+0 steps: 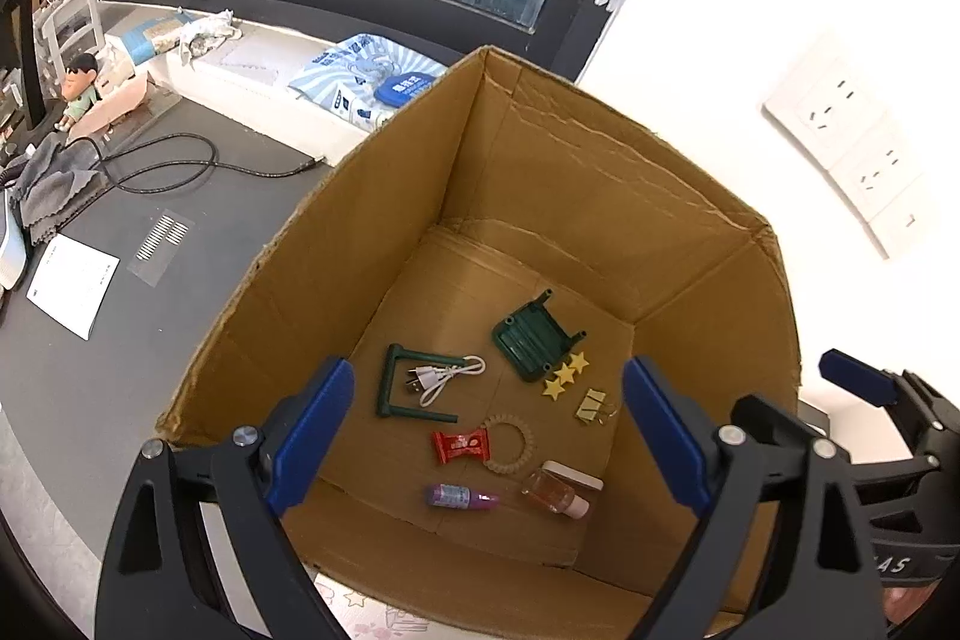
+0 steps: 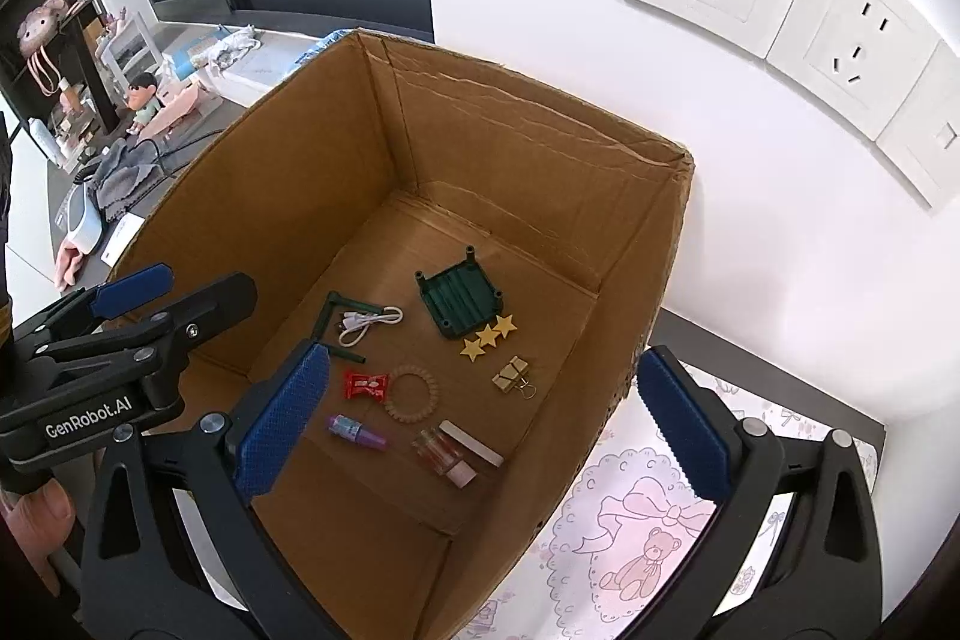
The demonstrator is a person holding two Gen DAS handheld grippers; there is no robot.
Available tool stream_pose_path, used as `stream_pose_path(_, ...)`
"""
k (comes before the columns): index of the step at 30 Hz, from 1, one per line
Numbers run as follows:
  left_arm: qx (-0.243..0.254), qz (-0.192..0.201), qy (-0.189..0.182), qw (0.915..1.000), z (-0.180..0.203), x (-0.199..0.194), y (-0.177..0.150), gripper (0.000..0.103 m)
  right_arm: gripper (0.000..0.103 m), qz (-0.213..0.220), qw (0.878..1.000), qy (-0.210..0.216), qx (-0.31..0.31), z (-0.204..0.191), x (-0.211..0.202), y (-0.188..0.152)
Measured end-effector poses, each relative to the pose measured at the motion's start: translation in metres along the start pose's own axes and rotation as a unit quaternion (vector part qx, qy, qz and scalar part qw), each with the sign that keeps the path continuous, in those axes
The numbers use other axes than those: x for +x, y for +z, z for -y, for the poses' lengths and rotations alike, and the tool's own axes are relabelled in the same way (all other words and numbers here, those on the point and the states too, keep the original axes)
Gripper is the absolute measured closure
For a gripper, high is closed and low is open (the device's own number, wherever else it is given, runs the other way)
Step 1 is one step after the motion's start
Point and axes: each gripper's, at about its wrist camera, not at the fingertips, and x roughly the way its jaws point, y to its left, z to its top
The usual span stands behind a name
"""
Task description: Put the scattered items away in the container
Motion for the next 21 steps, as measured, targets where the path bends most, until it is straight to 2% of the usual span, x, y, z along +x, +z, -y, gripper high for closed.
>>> stream_pose_path(12,0.014,0.025,0.006,0.9996,0.010,-0.034,-0.008,0.013,0.000,0.025,0.999,0.007,0.022,0.007,-0.026,-0.012)
stream_pose_path(21,0.034,0.038,0.008,0.9987,0.043,-0.060,-0.024,0.013,0.000,0.050,0.998,0.016,0.041,0.029,-0.064,-0.035)
